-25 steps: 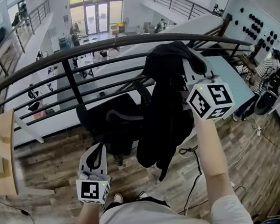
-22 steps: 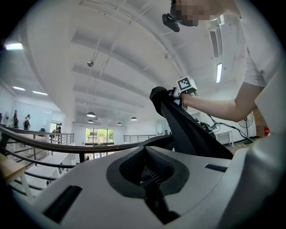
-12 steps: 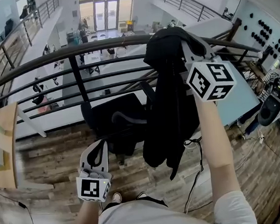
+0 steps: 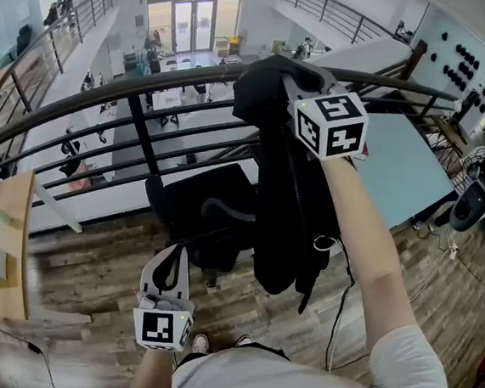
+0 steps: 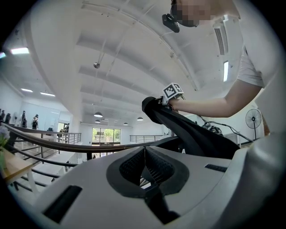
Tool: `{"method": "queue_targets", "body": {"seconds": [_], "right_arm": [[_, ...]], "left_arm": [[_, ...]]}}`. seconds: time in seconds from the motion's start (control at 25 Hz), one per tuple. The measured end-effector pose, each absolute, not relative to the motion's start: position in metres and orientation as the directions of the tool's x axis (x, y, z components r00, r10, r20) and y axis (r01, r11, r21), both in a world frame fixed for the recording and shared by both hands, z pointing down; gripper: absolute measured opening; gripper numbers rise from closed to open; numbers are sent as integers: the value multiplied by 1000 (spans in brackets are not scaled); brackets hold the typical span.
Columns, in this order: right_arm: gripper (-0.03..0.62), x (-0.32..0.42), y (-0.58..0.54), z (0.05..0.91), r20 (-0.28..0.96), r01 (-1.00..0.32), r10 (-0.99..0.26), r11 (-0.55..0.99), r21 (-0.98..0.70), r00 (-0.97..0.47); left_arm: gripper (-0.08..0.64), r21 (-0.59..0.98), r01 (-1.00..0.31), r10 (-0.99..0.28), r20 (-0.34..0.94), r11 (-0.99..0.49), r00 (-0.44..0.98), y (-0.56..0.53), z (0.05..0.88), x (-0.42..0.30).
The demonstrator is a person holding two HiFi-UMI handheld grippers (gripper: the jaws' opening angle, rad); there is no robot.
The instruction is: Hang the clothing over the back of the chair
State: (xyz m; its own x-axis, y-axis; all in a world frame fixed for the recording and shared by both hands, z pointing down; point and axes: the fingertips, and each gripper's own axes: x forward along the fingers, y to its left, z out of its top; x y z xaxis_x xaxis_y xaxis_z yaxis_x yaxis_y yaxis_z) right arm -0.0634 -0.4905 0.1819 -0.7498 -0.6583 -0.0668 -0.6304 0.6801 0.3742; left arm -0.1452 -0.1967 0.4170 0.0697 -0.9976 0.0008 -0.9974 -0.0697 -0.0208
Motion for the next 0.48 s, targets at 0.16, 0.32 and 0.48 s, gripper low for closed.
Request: {"method": "queue_targets", "body": {"seconds": [0.16, 0.32, 0.48], "right_arm": [[30, -91, -494, 243, 87, -557, -635, 728, 401, -768], [31, -115, -492, 319, 284, -454, -595, 779, 431, -752], [32, -124, -488, 380, 457, -352, -533, 835, 424, -712]], "left_arm": [[25, -11, -998, -998, 10, -56, 55, -192, 421, -151], [25, 2, -999, -999, 28, -37, 37, -185, 428, -159], [25, 4, -1000, -999, 40, -24, 24, -181, 430, -163]]}}
